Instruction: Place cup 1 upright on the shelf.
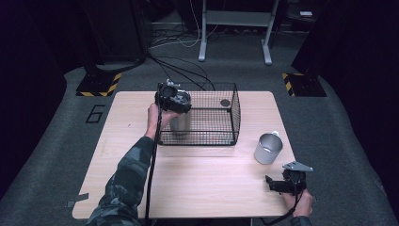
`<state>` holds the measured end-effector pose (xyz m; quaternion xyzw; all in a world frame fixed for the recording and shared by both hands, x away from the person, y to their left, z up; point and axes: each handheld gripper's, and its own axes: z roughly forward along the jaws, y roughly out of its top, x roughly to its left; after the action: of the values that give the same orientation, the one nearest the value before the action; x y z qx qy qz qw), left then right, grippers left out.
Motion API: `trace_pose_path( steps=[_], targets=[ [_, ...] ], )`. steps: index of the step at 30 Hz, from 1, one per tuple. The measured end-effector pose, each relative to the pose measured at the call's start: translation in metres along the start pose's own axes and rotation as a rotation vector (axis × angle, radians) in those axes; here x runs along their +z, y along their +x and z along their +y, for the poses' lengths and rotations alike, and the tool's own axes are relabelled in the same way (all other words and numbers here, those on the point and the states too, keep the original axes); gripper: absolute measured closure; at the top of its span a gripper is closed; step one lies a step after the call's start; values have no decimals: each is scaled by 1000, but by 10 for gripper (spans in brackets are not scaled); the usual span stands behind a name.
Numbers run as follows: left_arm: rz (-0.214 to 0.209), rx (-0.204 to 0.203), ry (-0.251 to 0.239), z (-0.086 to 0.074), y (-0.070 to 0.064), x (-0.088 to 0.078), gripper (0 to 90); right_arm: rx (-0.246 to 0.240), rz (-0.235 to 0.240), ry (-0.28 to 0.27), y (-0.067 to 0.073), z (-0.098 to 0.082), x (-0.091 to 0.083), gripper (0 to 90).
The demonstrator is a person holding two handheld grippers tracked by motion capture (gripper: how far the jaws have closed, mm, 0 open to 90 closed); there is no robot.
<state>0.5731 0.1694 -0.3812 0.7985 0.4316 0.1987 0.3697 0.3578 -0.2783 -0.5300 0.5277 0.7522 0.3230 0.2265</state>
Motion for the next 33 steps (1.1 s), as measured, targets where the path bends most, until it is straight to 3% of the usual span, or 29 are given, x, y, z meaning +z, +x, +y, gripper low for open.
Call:
trace_pose_path(
  steps=[8,24,33],
  targets=[
    [34,-2,4,-3,1,3,35,0,0,0,0,0,0,28],
    [33,-12,15,-8,1,11,34,4,0,2,0,0,0,27],
    [23,-39,8,-14,3,9,30,1,-2,0,0,0,0,27]
  ],
)
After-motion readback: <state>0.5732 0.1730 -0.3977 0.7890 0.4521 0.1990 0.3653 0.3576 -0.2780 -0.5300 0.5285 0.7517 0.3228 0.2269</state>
